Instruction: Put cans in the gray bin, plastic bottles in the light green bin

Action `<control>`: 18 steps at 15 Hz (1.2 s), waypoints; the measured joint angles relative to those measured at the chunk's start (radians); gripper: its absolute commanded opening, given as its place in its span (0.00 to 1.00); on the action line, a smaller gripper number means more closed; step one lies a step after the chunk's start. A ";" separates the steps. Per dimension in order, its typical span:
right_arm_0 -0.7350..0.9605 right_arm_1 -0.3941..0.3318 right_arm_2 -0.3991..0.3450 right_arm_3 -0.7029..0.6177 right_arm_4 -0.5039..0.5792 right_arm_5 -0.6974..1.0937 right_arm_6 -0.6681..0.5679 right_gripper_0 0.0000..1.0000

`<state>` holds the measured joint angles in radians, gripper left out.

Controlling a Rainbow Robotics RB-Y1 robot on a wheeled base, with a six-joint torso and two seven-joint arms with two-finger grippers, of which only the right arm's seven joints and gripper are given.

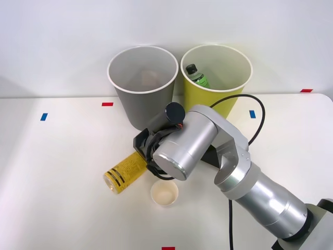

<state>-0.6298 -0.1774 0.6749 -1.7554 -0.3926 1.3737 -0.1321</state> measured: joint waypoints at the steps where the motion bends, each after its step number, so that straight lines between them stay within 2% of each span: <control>1: 0.007 -0.015 -0.004 -0.043 -0.003 0.000 0.003 0.00; 4: 0.052 -0.106 -0.009 -0.242 -0.017 0.000 0.040 0.00; 6: 0.092 -0.169 -0.013 -0.376 -0.024 0.000 0.118 0.00; 8: 0.121 -0.198 -0.023 -0.456 -0.013 -0.002 0.208 0.00; 14: 0.174 -0.213 -0.049 -0.562 0.184 -0.141 0.584 0.00; 18: 0.229 -0.250 -0.129 -0.706 0.253 -0.175 0.888 0.00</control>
<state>-0.4004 -0.4272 0.5457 -2.4618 -0.1394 1.1987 0.7563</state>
